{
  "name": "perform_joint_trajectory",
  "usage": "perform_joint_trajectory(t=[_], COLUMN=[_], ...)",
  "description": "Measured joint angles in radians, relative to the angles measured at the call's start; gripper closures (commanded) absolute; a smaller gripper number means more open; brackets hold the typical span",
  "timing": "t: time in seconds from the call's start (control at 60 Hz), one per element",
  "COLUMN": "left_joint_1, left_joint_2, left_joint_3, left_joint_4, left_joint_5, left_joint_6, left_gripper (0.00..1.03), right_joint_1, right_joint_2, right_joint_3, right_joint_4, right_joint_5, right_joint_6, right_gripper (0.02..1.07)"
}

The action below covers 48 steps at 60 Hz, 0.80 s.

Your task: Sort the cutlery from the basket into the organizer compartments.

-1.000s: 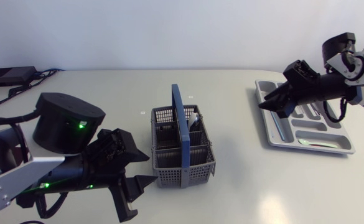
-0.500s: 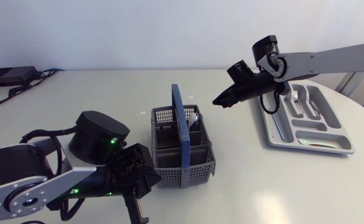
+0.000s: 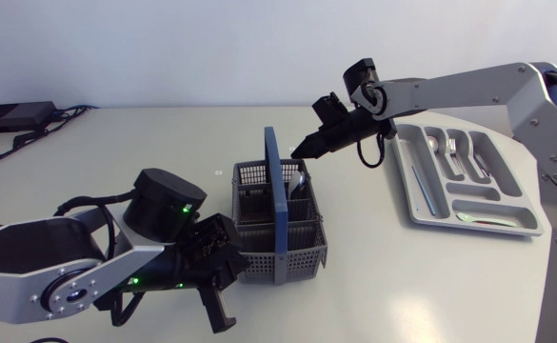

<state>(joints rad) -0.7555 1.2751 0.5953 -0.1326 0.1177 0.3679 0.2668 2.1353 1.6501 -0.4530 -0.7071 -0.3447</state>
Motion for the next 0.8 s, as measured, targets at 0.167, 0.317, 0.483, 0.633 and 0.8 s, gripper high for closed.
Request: perform_joint_trajectory(t=[0.167,0.317,0.483,0.633,0.8], left_joint_1=[0.055,0.117,0.174,0.183,0.182], left_joint_2=[0.037,0.045,0.048,0.046,0.040], left_joint_3=[0.000,0.000,0.000,0.000,0.000], left_joint_4=[0.023,0.026,0.036,0.056,0.063], left_joint_5=[0.005,0.004,0.002,-0.004,-0.004], left_joint_6=[0.011,0.030,0.038,0.052,0.052], left_gripper=[1.00,1.00,1.00,1.00,1.00], right_joint_1=[-0.002,-0.021,-0.055,-0.068,-0.068], right_joint_2=[0.000,-0.034,-0.087,-0.088,-0.082], right_joint_3=[0.031,-0.019,-0.087,-0.091,-0.093], right_joint_4=[-0.086,-0.089,-0.090,-0.073,-0.022], right_joint_5=[-0.045,-0.045,-0.045,-0.015,0.027], right_joint_6=[-0.073,-0.124,-0.143,-0.108,-0.066], right_gripper=[1.01,1.01,1.01,1.01,1.01])
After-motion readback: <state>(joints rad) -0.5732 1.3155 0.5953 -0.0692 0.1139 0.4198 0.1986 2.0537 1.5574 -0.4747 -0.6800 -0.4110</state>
